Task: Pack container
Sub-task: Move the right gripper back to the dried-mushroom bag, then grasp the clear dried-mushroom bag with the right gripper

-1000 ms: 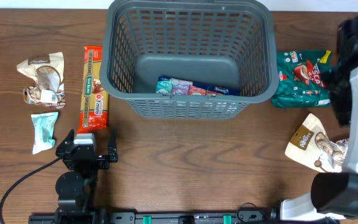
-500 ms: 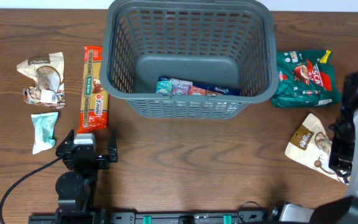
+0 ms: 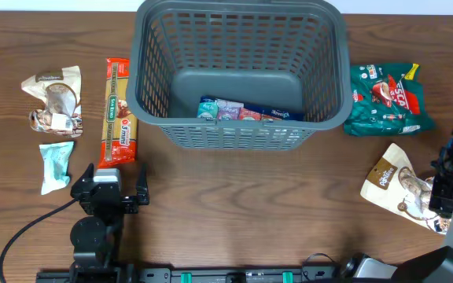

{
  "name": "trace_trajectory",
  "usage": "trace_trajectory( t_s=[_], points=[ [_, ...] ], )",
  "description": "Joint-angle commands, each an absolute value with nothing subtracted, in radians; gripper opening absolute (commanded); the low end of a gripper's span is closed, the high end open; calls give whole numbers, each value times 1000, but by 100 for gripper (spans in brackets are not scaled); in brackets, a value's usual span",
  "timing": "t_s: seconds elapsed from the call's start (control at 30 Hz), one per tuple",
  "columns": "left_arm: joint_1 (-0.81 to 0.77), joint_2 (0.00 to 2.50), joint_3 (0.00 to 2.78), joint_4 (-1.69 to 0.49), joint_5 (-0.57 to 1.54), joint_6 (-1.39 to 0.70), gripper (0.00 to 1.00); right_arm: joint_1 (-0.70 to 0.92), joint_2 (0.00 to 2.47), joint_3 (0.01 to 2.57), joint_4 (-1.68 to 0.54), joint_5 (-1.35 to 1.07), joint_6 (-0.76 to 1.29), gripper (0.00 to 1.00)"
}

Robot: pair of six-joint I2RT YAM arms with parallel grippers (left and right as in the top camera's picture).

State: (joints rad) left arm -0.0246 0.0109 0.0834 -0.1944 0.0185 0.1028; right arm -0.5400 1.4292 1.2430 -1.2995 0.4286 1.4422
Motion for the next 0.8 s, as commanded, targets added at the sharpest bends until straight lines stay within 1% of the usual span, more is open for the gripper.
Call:
trace_trajectory(
  t_s=[0.0,0.13,0.4,0.6,0.77],
  points=[
    [-29,4,67,-223,10,109,98,-559,1425,1209,-1269,387,1455,98],
    [-29,4,67,-223,10,109,99,-560,1425,1142,-1201,368,1487,97],
    [-29,4,67,-223,10,109,99,-560,1425,970,-1014,370,1488,96],
    [-29,4,67,-223,10,109,99,-559,1425,893,-906,383,1482,96],
    [-29,4,67,-223,10,109,99,-559,1425,868,-767,393,1330,92]
  ],
)
